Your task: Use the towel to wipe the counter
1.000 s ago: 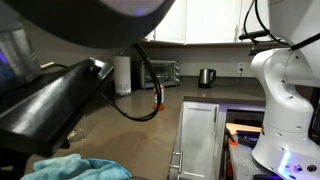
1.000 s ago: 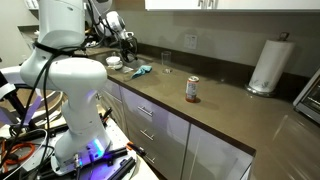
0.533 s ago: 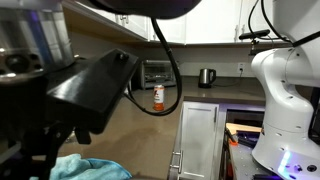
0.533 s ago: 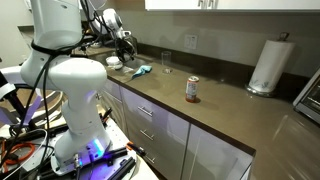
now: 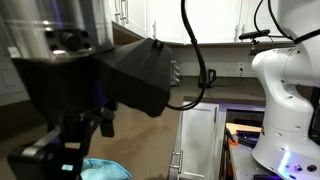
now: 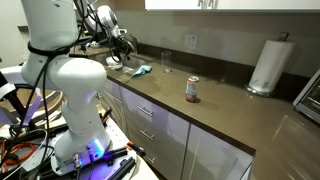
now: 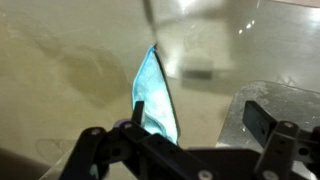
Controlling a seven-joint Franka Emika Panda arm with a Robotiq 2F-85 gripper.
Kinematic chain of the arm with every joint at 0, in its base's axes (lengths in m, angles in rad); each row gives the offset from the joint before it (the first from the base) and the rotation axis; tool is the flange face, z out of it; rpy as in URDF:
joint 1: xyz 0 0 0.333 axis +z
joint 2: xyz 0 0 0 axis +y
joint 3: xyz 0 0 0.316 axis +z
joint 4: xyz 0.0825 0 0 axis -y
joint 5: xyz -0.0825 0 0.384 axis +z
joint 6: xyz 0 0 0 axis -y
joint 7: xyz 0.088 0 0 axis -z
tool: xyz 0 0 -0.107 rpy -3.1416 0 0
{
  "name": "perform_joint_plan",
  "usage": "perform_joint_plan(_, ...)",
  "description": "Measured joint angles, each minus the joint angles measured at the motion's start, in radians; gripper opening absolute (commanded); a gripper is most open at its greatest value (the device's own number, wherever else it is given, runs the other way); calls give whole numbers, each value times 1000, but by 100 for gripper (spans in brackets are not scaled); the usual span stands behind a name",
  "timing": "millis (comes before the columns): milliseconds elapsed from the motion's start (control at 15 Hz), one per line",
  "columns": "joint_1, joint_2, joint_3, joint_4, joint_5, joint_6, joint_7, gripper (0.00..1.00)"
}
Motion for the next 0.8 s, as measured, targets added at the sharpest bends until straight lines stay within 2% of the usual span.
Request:
perform_joint_plan(467, -49, -153, 54, -167, 57, 26, 68, 100)
perform_joint_plan(800, -55, -172, 57, -186, 59, 28, 68, 100)
